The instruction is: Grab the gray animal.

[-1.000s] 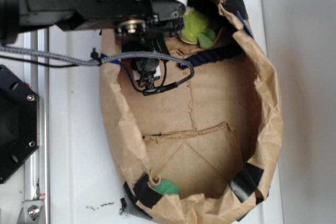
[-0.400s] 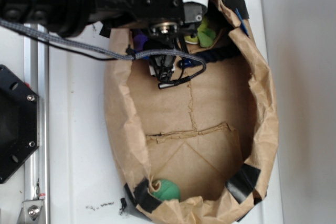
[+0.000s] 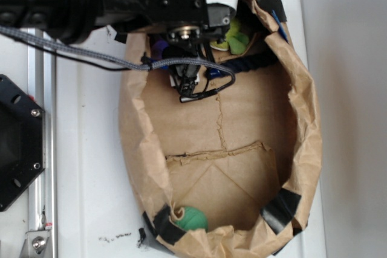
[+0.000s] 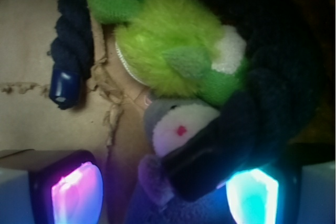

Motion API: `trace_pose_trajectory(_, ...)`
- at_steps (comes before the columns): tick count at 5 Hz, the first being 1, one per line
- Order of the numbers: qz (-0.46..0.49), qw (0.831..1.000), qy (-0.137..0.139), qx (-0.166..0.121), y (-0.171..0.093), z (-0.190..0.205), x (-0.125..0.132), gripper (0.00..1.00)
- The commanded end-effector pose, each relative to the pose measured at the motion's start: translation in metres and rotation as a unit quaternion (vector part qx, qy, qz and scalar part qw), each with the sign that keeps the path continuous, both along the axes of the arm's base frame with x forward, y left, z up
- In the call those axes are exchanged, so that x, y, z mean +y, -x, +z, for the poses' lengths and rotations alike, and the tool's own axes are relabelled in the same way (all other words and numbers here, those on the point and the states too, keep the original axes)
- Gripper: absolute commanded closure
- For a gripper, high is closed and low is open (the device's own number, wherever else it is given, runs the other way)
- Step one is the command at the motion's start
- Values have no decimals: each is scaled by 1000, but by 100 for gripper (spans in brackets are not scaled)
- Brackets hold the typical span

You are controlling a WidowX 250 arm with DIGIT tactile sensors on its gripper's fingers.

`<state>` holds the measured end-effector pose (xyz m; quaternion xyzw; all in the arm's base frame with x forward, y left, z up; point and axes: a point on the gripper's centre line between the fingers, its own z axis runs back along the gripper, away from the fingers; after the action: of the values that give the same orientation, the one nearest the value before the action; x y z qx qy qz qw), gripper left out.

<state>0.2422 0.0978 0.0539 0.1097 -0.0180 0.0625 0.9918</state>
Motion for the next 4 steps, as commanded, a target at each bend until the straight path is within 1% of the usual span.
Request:
trace_pose_trajectory(1, 8, 999, -23, -32, 8, 20, 19, 0)
trace_pose_trajectory(2, 11, 999, -34, -26, 6, 12, 22, 0)
trace_pose_trajectory(3, 12, 999, -43, -14, 6, 2, 25, 0)
trace_pose_trajectory(4, 15, 998, -67, 5, 5, -19, 29, 0)
